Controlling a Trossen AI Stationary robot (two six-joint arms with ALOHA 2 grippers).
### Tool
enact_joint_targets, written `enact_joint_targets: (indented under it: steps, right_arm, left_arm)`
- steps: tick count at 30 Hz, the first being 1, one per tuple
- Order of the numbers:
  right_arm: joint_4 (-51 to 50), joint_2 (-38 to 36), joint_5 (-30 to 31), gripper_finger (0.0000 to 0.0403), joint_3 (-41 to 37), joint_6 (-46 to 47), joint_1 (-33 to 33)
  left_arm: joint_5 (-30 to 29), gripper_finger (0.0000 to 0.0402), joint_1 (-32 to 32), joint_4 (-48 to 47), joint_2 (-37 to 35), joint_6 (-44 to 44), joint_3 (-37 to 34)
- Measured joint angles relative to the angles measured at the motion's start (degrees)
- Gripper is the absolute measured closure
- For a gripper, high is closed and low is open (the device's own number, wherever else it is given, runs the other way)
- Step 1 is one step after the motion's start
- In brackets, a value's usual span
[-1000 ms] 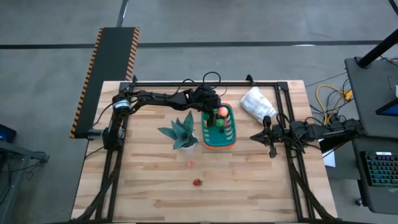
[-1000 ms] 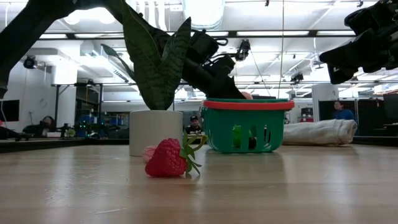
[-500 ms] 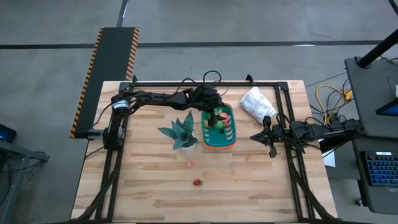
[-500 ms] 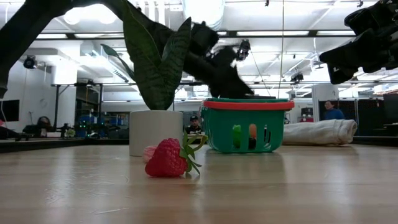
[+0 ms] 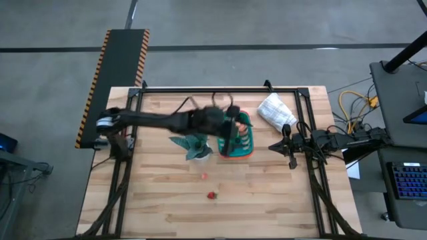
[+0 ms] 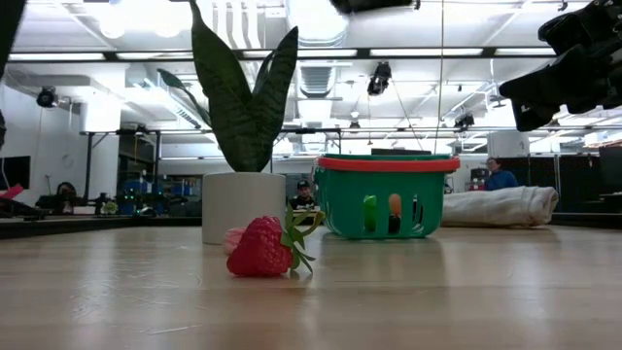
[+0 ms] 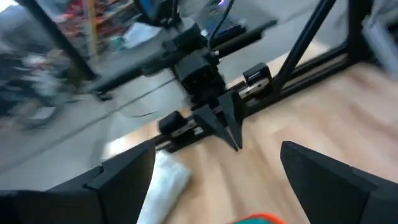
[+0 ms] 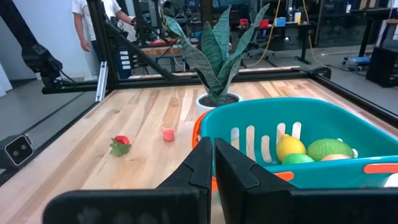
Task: Build produce basket
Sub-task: Put the peach into the basket
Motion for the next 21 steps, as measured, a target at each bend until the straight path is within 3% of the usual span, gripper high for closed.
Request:
enact_joint_targets:
  steps: [4, 7, 14, 21]
  right_arm:
    - [0.0, 0.1, 0.0, 0.0394, 0.0, 0.0, 0.0]
    - [0.0, 0.1, 0.0, 0.0394, 0.0, 0.0, 0.0]
    - [0.0, 0.0, 0.0, 0.0394, 0.0, 0.0, 0.0]
    - [0.0, 0.0, 0.0, 0.0394, 0.0, 0.0, 0.0]
  left_arm:
    - [-18.4, 0.0070, -8.4, -7.5, -4.6, 3.4, 0.0]
    - [-26.9, 0.0070, -13.2, -13.5, -7.3, -0.5, 0.0]
    - [-28.8, 0.0070, -19.6, -29.5, -9.8, -23.2, -0.9]
    - [-29.4, 0.0070, -24.4, -39.7, -6.5, -39.8, -3.9]
